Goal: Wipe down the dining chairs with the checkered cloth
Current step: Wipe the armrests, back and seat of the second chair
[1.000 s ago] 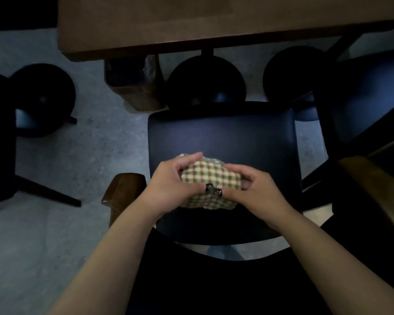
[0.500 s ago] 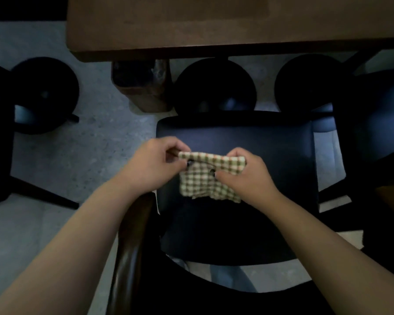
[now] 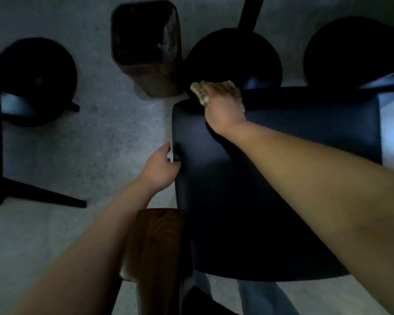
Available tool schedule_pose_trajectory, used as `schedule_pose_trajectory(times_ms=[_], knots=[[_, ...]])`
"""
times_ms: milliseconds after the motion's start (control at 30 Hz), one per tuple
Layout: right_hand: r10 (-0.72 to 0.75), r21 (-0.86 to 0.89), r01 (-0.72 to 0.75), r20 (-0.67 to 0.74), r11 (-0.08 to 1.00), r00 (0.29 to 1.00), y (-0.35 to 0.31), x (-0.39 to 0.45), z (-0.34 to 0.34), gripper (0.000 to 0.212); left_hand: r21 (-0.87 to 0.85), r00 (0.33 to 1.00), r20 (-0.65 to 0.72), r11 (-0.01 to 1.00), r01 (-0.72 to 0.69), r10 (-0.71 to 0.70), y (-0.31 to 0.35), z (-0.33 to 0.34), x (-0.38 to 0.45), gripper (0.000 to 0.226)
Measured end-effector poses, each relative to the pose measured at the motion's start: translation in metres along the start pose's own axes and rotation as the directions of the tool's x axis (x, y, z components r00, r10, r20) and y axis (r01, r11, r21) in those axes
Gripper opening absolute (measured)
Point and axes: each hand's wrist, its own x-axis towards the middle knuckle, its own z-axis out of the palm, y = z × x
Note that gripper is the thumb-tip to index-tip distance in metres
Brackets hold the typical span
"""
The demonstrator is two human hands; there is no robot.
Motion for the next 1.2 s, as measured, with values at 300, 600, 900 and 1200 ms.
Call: schedule_pose_trajectory(times_ms=[300, 600, 900, 1200], knots=[[-0.347, -0.079, 0.358, 0.134, 0.930, 0.928, -0.012, -0.028, 0.045, 0.059, -0.144, 0.991, 0.084, 0.985, -0.091, 0.103, -0.036, 0.007, 0.014, 0.088], [-0.582, 0.340, 0.493, 0.245, 0.801, 0.775, -0.034, -0.177, 0.079, 0.054, 0.097, 0.981, 0.163, 0.987, -0.126, 0.109, -0.029, 0.008, 0.002, 0.095], [-0.562, 0.320, 0.507, 0.105, 0.801, 0.821, -0.036, -0.259, 0.091, 0.040, 0.549, 0.954, 0.228, 0.784, -0.290, 0.193, -0.017, 0.013, -0.006, 0.108], [-0.586, 0.501, 0.373, 0.378, 0.781, 0.717, -0.017, -0.291, 0.077, 0.044, 0.816, 0.956, 0.239, 0.499, -0.291, 0.167, 0.029, 0.003, 0.020, 0.137]])
